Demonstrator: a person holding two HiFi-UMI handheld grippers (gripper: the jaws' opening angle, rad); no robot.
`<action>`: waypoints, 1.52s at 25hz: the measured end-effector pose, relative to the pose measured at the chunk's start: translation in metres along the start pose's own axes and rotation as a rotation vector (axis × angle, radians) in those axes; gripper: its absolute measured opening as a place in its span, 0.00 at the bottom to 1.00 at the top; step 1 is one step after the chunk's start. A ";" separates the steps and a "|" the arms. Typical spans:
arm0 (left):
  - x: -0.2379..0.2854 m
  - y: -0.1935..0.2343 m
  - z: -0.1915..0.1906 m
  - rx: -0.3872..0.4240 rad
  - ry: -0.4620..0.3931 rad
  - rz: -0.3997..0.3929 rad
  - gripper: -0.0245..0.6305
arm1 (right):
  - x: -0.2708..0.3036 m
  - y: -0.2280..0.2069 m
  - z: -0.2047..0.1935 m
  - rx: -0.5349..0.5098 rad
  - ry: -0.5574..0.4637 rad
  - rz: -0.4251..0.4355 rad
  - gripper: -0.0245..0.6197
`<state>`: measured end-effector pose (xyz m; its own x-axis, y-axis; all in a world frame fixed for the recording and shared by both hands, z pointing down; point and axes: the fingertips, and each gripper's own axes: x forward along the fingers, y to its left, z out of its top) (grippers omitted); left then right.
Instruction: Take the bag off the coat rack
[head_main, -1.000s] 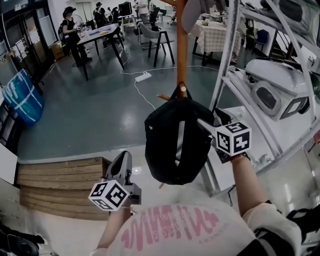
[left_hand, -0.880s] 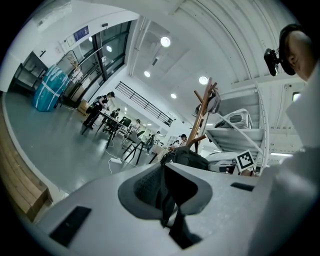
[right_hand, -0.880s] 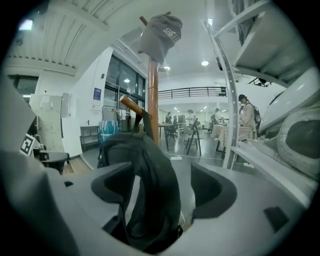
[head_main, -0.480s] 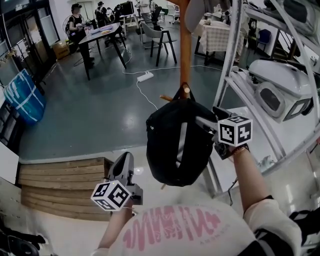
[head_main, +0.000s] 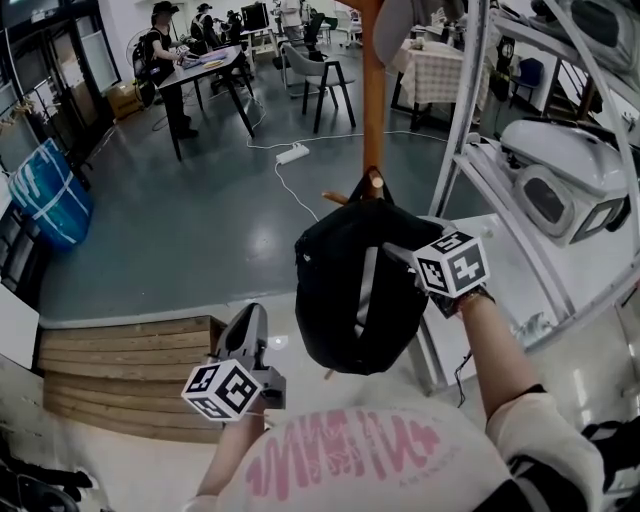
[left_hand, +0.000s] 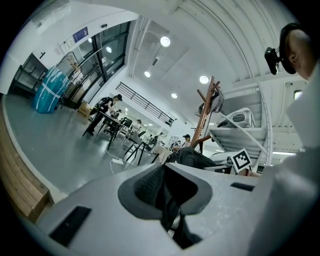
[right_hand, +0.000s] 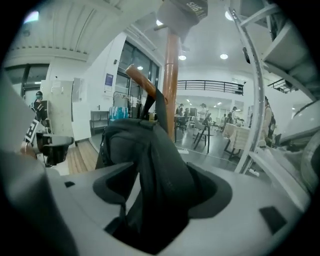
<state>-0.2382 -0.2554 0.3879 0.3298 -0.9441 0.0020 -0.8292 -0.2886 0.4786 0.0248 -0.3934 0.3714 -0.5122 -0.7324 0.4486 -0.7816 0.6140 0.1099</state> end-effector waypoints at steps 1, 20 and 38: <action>0.000 0.001 0.000 0.000 0.000 0.001 0.07 | -0.001 -0.001 0.001 0.023 -0.004 0.005 0.55; 0.002 -0.005 -0.005 -0.004 0.007 -0.003 0.07 | 0.005 -0.009 -0.005 0.121 0.034 0.017 0.43; 0.020 -0.033 -0.001 -0.010 -0.019 0.047 0.07 | 0.007 -0.009 -0.013 0.053 0.079 0.089 0.28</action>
<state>-0.2037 -0.2644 0.3735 0.2817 -0.9595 0.0087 -0.8394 -0.2420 0.4867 0.0328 -0.4003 0.3848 -0.5520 -0.6491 0.5234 -0.7533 0.6574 0.0207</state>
